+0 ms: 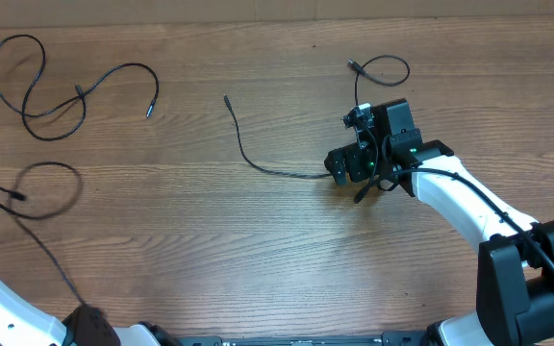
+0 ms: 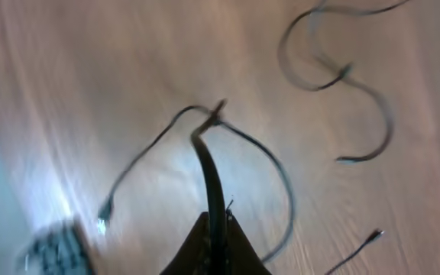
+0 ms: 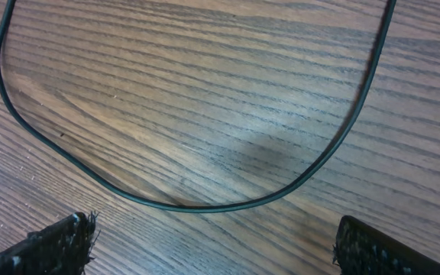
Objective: Untangle cables
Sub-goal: 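Drag a cable with the left gripper toward the lower left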
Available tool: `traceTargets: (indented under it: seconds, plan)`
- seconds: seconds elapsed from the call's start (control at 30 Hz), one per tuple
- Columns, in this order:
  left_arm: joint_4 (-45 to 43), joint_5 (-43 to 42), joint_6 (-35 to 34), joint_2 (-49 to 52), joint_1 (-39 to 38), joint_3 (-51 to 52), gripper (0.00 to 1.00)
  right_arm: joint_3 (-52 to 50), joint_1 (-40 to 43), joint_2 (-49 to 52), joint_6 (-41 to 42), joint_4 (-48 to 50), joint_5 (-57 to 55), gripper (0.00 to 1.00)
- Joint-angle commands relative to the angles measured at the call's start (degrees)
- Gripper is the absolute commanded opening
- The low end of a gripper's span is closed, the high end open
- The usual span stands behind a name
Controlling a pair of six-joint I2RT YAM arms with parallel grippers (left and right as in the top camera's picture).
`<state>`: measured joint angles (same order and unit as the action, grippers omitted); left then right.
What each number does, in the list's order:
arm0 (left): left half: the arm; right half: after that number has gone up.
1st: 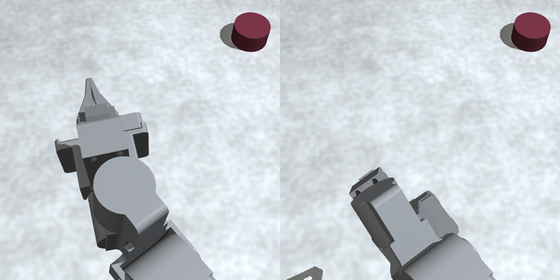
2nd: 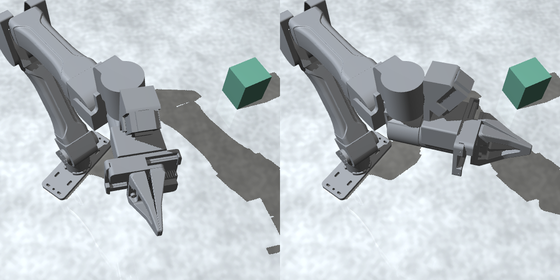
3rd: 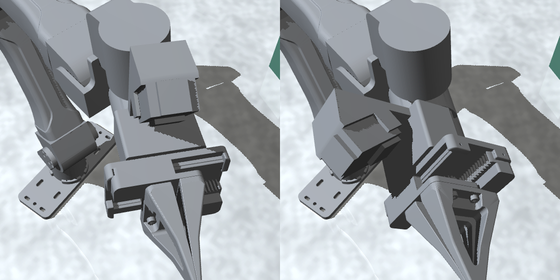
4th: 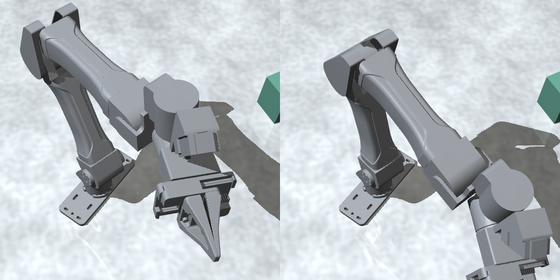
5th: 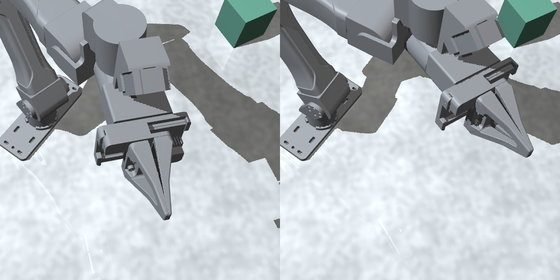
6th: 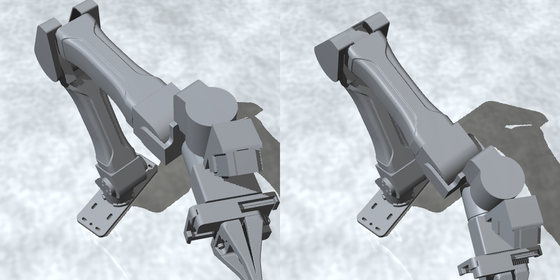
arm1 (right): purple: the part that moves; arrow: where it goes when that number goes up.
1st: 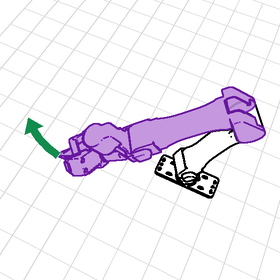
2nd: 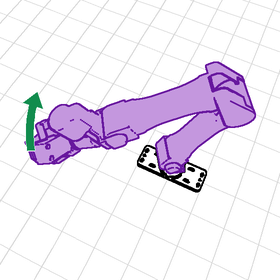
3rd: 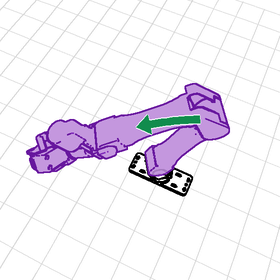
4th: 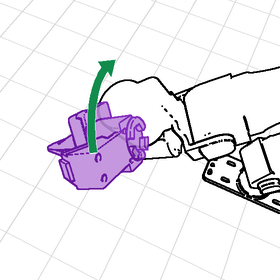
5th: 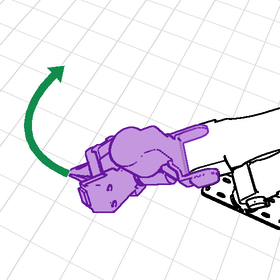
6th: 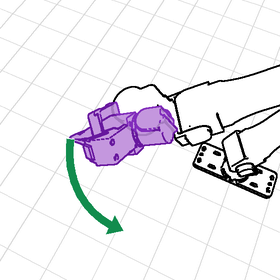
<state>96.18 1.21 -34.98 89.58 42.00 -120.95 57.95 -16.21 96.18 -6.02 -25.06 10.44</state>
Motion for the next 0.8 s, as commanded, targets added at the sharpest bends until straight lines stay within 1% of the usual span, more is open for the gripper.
traceTargets:
  seconds: [0.0, 0.17, 0.33, 0.5, 0.57, 0.67, 0.77]
  plan:
    - [0.6, 1.9, -9.3, -0.8, -0.1, 4.7, 0.04, 0.2, 0.1, 0.4, 0.0, 0.3, -0.1, 1.00]
    - [-0.3, 2.4, -16.9, -0.8, -0.1, 15.0, 0.05, 0.2, 0.1, 0.4, 0.0, 0.2, -0.1, 1.00]
    - [-5.5, 2.4, -21.0, -0.8, -0.1, 27.3, 0.04, 0.2, 0.2, 0.4, 0.0, 0.2, -0.1, 1.00]
    - [-15.8, 2.4, -24.0, -0.8, -0.1, 39.2, 0.04, 0.2, 0.2, 0.4, 0.0, 0.2, -0.1, 1.00]
    - [-22.1, 2.4, -24.4, -0.7, -0.1, 44.8, 0.05, 0.2, 0.1, 0.4, 0.0, 0.2, -0.1, 1.00]
    - [-28.6, 2.4, -24.4, -0.7, -0.1, 50.5, 0.04, 0.2, 0.1, 0.4, 0.0, 0.2, -0.1, 1.00]
    - [-34.5, 2.2, -24.5, -0.7, -0.1, 55.4, 0.08, 0.2, 0.1, 0.4, 0.0, 0.0, -0.1, 1.00]
